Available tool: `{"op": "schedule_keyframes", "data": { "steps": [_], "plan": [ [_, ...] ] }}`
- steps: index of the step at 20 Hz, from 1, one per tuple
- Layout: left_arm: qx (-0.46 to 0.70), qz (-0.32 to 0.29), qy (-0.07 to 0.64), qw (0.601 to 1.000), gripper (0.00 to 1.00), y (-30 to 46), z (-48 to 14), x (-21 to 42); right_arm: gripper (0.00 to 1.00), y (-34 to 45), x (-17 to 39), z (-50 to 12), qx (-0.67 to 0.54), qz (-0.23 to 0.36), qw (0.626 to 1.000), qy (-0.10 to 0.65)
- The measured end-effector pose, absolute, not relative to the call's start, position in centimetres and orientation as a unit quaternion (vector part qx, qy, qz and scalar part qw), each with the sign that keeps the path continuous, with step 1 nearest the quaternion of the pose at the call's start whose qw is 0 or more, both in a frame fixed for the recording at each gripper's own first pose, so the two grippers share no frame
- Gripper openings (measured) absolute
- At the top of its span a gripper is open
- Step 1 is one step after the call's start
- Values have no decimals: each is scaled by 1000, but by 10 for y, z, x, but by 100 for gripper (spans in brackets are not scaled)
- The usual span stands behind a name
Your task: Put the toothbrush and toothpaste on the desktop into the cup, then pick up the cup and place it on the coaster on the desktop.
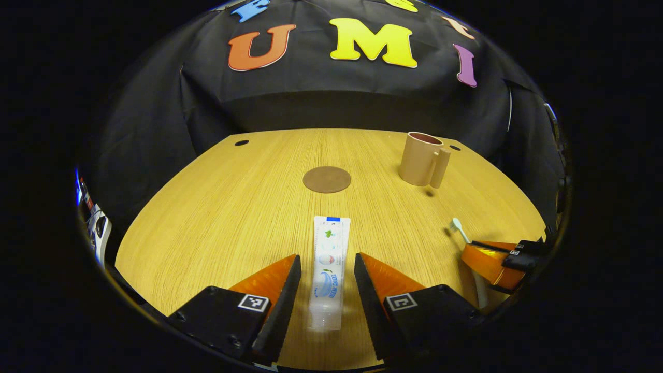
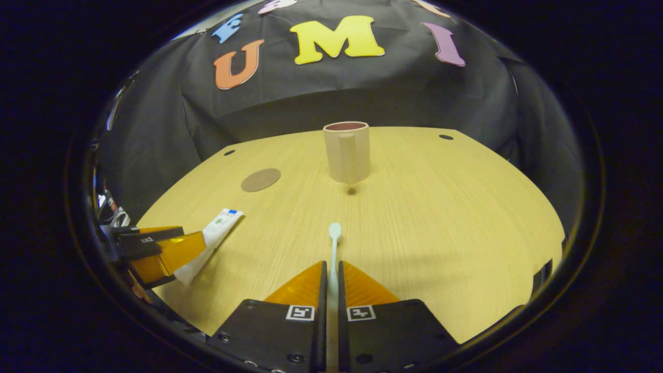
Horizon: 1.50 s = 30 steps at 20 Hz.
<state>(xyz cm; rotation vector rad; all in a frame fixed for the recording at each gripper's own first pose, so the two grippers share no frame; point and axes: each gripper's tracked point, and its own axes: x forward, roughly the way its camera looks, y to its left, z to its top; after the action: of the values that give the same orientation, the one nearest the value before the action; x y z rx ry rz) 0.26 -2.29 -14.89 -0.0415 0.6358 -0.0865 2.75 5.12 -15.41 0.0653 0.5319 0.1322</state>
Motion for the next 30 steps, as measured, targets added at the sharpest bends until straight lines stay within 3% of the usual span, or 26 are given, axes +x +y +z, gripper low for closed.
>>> {"op": "schedule_keyframes", "data": {
  "steps": [1, 3, 5, 6, 7, 8, 11, 15, 19, 30],
  "plan": [
    [-21, -38, 319, 947, 64, -21, -152, 4, 7, 51, 25, -151, 32, 68, 964, 257],
    [-24, -37, 335, 941, 58, -23, -157, 5, 7, 52, 22, -144, 31, 75, 966, 246],
    [-25, -42, 351, 935, 61, -28, -163, 5, 7, 51, 19, -139, 29, 80, 968, 235],
    [-24, -48, 360, 931, 55, -32, -166, 5, 7, 50, 17, -136, 28, 82, 969, 230],
    [-24, -52, 375, 925, 59, -35, -172, 4, 7, 50, 15, -133, 28, 84, 970, 226],
    [-19, -52, 386, 921, 53, -34, -176, 4, 7, 50, 11, -131, 28, 86, 971, 222],
    [7, -74, 390, 918, 51, -35, -174, 5, 7, 50, 5, -123, 27, 88, 973, 210],
    [17, -89, 376, 922, 41, -34, -172, 7, 7, 48, 1, -120, 28, 90, 975, 203],
    [-1, -60, 344, 937, 35, -23, -166, 9, 7, 51, 2, -119, 24, 92, 975, 201],
    [-57, -61, 235, 968, 34, -43, -105, 17, 7, 60, 21, -69, 14, 90, 982, 164]
  ]
}}
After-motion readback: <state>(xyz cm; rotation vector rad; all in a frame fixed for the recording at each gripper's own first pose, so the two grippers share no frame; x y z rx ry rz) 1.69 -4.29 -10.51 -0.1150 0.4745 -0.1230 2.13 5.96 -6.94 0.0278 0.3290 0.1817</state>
